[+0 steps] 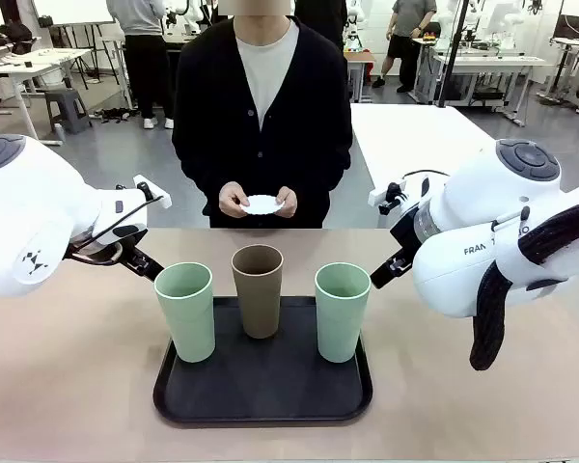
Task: Place coasters on the table and set cups on them.
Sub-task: Pick up one Reusable plastic cup and place it on a coaster set by the human.
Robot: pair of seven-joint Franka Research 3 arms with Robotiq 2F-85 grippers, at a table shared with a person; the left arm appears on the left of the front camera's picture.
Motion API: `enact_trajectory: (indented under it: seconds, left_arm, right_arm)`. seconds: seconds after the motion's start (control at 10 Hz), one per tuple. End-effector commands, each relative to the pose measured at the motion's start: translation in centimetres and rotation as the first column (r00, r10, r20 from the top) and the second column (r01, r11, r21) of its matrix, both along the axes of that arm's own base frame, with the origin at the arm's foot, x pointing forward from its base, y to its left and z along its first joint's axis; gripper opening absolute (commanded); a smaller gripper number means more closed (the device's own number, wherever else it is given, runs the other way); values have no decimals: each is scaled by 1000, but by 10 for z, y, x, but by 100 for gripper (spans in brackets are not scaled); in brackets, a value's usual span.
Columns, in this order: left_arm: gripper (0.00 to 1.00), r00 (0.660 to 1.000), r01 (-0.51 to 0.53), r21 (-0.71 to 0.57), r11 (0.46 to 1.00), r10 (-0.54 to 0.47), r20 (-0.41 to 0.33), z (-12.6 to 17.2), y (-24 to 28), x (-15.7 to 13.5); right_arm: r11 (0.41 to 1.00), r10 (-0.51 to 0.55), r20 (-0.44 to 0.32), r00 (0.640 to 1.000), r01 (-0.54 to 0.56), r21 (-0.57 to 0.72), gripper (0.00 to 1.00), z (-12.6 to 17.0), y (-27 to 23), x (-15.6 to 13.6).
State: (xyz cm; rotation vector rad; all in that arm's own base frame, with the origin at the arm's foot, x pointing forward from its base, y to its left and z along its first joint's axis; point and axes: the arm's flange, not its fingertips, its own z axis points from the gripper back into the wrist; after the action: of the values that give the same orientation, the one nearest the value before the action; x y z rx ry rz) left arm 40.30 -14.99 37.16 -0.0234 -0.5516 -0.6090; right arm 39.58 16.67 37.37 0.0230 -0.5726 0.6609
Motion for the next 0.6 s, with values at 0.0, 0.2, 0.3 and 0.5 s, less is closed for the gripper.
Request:
enact_trajectory:
  seconds: [0.0,0.2,0.3,0.5]
  left_arm:
    - [100,1000,0,0,1000,0,0,0,0,0]
    - [100,1000,0,0,1000,0,0,0,0,0]
    - [100,1000,0,0,1000,0,0,0,0,0]
    - [100,1000,0,0,1000,0,0,0,0,0]
  right_arm:
    - [1000,0,0,1000,0,0,100,0,0,0]
    - [1000,0,0,1000,0,0,100,0,0,0]
    - [1000,0,0,1000,0,0,100,0,0,0]
    - [1000,0,0,1000,0,0,100,0,0,0]
